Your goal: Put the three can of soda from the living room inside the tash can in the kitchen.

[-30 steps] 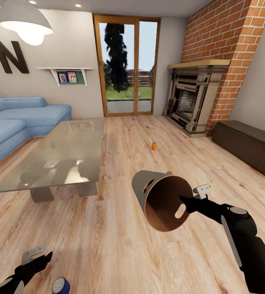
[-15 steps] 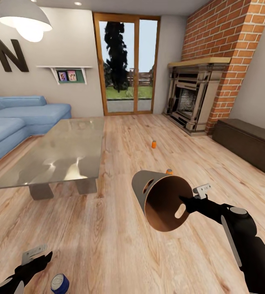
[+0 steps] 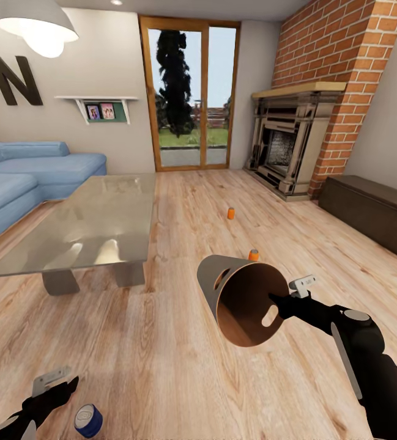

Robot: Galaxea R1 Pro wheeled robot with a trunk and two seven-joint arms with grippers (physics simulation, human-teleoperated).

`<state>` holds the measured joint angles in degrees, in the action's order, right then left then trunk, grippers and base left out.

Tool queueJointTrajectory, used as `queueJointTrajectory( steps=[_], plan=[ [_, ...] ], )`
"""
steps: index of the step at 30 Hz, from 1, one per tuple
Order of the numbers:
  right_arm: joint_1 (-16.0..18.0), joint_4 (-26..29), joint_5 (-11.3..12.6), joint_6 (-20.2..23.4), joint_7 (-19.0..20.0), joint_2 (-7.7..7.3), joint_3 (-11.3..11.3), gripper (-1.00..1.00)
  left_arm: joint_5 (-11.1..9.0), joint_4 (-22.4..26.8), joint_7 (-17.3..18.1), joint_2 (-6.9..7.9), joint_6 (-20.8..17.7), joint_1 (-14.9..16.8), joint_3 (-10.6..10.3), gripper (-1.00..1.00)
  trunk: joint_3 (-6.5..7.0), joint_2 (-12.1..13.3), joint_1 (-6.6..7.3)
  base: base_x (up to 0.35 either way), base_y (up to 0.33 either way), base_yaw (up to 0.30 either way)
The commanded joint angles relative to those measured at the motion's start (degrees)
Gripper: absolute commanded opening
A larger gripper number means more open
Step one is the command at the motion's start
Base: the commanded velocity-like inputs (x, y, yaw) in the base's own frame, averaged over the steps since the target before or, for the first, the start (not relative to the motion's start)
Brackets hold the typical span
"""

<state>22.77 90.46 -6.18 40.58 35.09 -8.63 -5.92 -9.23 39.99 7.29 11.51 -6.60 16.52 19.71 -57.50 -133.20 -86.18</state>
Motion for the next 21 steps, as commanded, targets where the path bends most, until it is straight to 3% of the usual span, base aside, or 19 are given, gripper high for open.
queueJointTrajectory(
  steps=[1,16,21],
  plan=[
    [0.04,0.07,0.91,0.12,-0.02,0.01,0.01,-1.0,0.0,0.0,0.0,0.0,0.0,0.0,0.0,1.0,-0.18,-0.42,-0.22,0.0,0.0,0.0],
    [0.02,0.08,0.91,0.11,-0.1,-0.06,1.47,-1.0,0.0,0.0,0.07,-0.03,0.0,0.0,-0.02,1.0,-2.87,-6.44,-3.51,0.0,0.0,0.0],
    [0.01,0.07,0.91,0.11,-0.11,-0.07,1.51,-1.0,-0.03,0.0,0.04,-0.01,0.0,0.0,-1.94,1.0,-3.41,-7.64,-4.17,0.0,0.0,0.0]
  ],
)
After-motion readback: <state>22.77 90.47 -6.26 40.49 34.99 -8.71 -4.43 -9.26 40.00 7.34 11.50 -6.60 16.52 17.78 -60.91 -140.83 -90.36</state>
